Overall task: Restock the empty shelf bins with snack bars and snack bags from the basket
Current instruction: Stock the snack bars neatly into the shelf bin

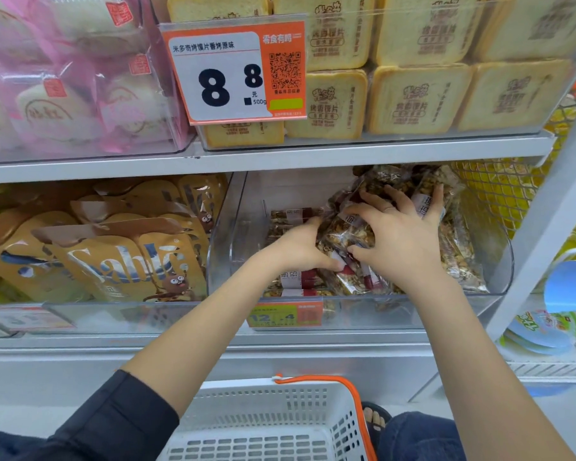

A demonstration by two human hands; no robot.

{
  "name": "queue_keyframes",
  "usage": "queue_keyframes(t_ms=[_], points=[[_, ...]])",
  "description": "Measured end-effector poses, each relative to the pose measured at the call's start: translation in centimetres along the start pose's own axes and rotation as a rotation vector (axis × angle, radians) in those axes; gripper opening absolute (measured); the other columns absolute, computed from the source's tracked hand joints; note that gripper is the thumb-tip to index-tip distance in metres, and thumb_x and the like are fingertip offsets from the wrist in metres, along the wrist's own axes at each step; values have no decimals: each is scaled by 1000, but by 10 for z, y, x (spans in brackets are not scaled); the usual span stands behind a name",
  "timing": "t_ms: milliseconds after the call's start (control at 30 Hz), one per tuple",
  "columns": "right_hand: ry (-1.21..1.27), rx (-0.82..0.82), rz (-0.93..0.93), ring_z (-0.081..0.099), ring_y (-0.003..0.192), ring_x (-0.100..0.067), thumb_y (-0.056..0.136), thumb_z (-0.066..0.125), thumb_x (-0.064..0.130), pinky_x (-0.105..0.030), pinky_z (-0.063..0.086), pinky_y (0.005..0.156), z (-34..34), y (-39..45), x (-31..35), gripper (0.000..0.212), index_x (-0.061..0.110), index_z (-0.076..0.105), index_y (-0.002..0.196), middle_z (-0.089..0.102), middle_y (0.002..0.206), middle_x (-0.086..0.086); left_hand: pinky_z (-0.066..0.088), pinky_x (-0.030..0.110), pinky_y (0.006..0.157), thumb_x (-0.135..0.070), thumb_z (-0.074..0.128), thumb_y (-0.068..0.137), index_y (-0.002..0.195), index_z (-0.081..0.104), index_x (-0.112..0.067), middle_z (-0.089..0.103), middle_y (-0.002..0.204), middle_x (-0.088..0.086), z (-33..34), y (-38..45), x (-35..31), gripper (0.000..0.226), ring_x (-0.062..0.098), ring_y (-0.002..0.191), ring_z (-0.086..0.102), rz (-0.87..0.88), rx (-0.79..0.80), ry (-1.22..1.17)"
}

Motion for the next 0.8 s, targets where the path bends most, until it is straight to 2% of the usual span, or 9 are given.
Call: queue_keyframes(t_ms=[100, 233, 333, 400, 467, 533, 667, 733, 800], points=[[-20, -5, -8, 38, 133, -28, 66, 74, 42, -68, -8, 105, 0, 0, 0, 62, 39, 55, 125, 54, 136, 5, 38, 23, 94, -29, 86, 65, 149, 17, -15, 40, 145, 5, 1, 7, 2, 110, 22, 129, 42, -70, 8, 1], [-49, -7, -22, 42, 129, -33, 65, 76, 41, -71, -4, 104, 3, -1, 3, 64, 41, 56, 126, 55, 134, -4, 38, 29, 101, -33, 88, 61, 147, 20, -9, 35, 149, 7, -5, 2, 7, 112, 24, 133, 38, -195, 12, -23], [-59, -16, -16, 43, 128, -36, 64, 77, 38, -72, -3, 103, 5, -1, 4, 55, 42, 63, 117, 57, 131, -6, 38, 25, 96, -35, 85, 66, 139, 41, -8, 45, 141, 3, -15, -14, 3, 89, 20, 126, 45, -176, 120, 77], [-57, -18, 1, 42, 129, -35, 65, 75, 38, -71, -6, 104, 3, 0, 4, 52, 42, 64, 116, 56, 133, -5, 39, 23, 87, -31, 83, 68, 121, 60, -12, 57, 127, 1, -29, -26, -1, 61, 16, 109, 54, -121, 123, 185], [-59, -17, 14, 41, 130, -34, 65, 74, 37, -69, -9, 104, 2, 0, 4, 54, 42, 62, 117, 55, 134, -5, 39, 23, 77, -26, 84, 67, 101, 66, -19, 63, 108, -2, -46, -36, -3, 39, 12, 91, 55, -64, 41, 284], [-61, -14, 19, 41, 130, -33, 64, 75, 36, -68, -11, 104, 1, 1, 4, 56, 42, 62, 117, 55, 134, -5, 39, 24, 74, -20, 83, 68, 93, 61, -23, 57, 99, -4, -64, -42, -3, 34, 13, 88, 52, -32, -85, 382], [-52, -14, 21, 44, 128, -33, 60, 78, 34, -68, -12, 103, 1, 0, 4, 58, 41, 63, 116, 56, 132, -6, 36, 24, 74, -9, 66, 82, 96, 57, -12, 54, 100, 6, -82, -25, 0, 17, 18, 88, 46, -61, -433, 556], [-52, -21, 27, 45, 127, -33, 58, 79, 33, -67, -12, 104, 1, 0, 3, 58, 41, 64, 114, 58, 130, -6, 36, 25, 75, -7, 57, 87, 104, 60, -8, 58, 107, 12, -81, -6, 4, 17, 23, 92, 51, -106, -488, 608], [-54, -22, 27, 46, 127, -33, 58, 80, 34, -66, -12, 104, 2, -1, 4, 58, 42, 64, 113, 58, 129, -5, 37, 27, 76, -7, 51, 90, 104, 56, -9, 57, 106, 13, -78, 11, 9, 16, 28, 102, 55, -101, -470, 634]])
Point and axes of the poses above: each hand's wrist, its own y-axis towards the middle knuckle, its own z-axis out of the palm, x = y × z, the point moved 2 cm from there along y, towards the middle knuckle
